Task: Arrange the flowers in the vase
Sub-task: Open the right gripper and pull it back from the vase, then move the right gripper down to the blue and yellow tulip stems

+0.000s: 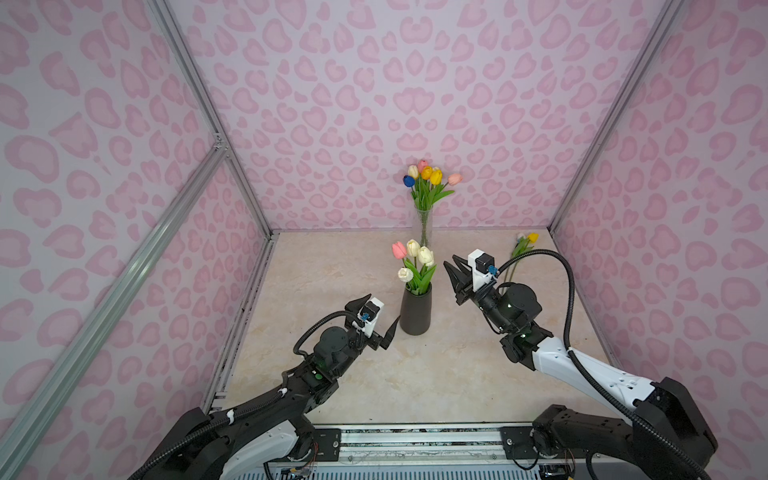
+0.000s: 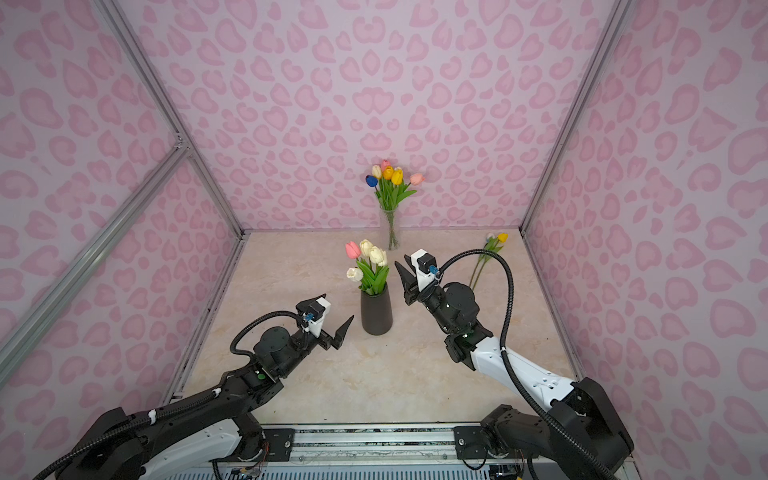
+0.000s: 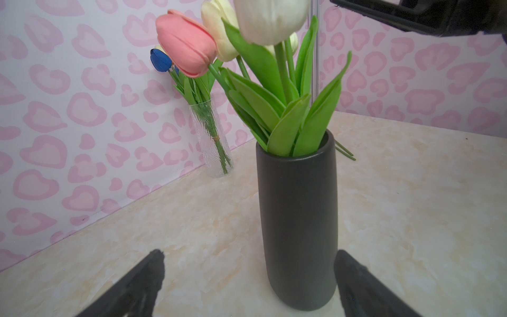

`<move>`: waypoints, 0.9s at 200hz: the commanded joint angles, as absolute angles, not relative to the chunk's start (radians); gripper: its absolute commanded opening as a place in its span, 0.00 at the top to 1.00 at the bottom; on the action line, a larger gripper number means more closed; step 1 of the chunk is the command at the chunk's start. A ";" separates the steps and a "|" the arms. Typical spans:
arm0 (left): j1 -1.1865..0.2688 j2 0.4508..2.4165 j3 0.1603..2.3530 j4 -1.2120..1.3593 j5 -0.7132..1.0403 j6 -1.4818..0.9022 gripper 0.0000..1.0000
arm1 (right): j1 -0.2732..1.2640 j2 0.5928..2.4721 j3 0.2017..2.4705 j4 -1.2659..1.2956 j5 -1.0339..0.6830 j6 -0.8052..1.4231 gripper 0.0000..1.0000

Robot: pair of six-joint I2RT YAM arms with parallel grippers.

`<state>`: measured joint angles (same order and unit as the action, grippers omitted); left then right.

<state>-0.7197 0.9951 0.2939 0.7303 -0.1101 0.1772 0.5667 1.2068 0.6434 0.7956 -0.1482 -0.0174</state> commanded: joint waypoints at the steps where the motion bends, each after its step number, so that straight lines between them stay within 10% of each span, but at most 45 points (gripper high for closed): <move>1: -0.719 0.969 0.283 0.746 -0.117 0.181 0.03 | 0.552 1.220 0.635 0.883 -0.061 0.011 0.70; 180: -0.719 1.012 0.301 0.753 -0.083 0.165 0.03 | -0.002 1.723 1.179 -0.241 0.009 0.364 0.73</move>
<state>-0.7197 1.0077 0.2871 0.7307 -0.0998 0.1699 0.0059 1.6356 1.1061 -0.0593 0.0376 0.3988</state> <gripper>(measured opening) 0.973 0.286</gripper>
